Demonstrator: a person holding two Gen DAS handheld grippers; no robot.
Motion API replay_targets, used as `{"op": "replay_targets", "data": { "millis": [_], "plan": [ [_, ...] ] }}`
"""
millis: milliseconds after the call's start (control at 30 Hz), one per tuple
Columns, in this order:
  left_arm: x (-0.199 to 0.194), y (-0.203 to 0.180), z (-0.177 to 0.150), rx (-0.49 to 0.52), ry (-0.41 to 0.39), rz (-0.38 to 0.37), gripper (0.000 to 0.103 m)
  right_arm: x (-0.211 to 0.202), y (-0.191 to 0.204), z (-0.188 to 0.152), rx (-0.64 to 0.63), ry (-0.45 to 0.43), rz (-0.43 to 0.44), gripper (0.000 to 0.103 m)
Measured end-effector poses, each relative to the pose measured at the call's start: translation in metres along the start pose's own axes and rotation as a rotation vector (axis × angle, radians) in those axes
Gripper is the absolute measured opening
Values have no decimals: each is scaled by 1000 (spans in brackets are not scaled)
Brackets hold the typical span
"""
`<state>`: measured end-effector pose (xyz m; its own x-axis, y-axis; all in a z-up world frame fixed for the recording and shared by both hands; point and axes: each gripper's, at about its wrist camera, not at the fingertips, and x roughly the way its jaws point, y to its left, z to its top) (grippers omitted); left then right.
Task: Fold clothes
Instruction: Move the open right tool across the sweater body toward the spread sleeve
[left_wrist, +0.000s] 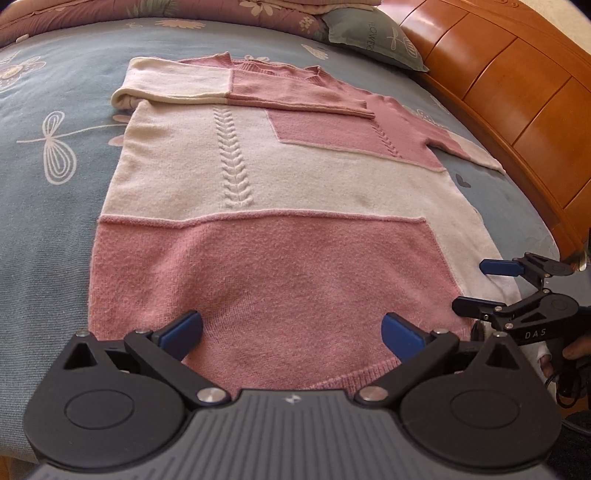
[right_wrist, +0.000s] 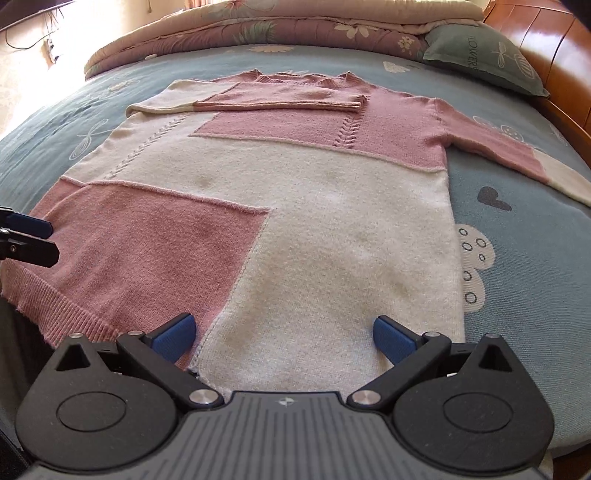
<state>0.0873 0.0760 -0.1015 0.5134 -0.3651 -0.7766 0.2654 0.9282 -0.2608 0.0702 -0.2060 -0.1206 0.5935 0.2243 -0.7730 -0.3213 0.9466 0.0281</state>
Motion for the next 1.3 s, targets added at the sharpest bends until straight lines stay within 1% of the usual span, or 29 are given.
{"op": "replay_targets", "data": {
  "millis": [100, 133, 267, 333, 433, 533, 633, 700, 800, 867, 933, 967, 1033, 1133, 1167, 1200, 1300],
  "plan": [
    [-3, 6, -4, -26, 6, -7, 102, -3, 4, 3, 9, 10, 8, 103],
    [-4, 8, -5, -35, 9, -10, 102, -8, 6, 7, 9, 3, 39, 103],
    [-7, 14, -9, -62, 15, -17, 102, -24, 22, 20, -8, -59, 215, 103],
    [-7, 15, -9, -63, 13, -17, 102, -19, 28, 23, 4, -34, 288, 103],
    [-8, 16, -10, -67, 10, -23, 102, -5, 35, 19, 13, 42, 314, 103],
    [-10, 21, -11, -87, 0, -45, 102, -7, 38, 13, -7, 80, 325, 103],
    [-11, 26, -7, -126, 3, -67, 102, -15, 35, 16, 8, 105, 351, 103],
    [-12, 28, 2, -137, 1, -86, 102, -21, 34, 24, -4, 72, 328, 103],
    [-12, 22, 23, -101, -28, -72, 102, -13, 32, 38, -20, 39, 234, 103],
    [-7, 18, 36, -84, -43, -96, 102, 1, 29, 41, -23, 56, 175, 103],
    [-1, 12, 48, -74, -51, -114, 102, 16, 24, 38, -4, 103, 152, 103],
    [2, 9, 51, -60, -53, -120, 102, 19, 23, 35, -5, 99, 145, 103],
    [12, 6, 52, -59, -49, -112, 102, 17, 26, 31, -30, 87, 128, 103],
    [26, 18, 42, -127, 1, -51, 102, 16, 28, 27, -29, 69, 117, 103],
    [24, 24, 36, -128, -23, -52, 102, 15, 28, 26, -27, 61, 113, 103],
    [18, 29, 31, -131, -42, -68, 102, 15, 28, 25, -29, 54, 109, 103],
    [4, 41, 23, -143, -40, -22, 102, 15, 33, 22, -57, 40, 88, 103]
  ]
}}
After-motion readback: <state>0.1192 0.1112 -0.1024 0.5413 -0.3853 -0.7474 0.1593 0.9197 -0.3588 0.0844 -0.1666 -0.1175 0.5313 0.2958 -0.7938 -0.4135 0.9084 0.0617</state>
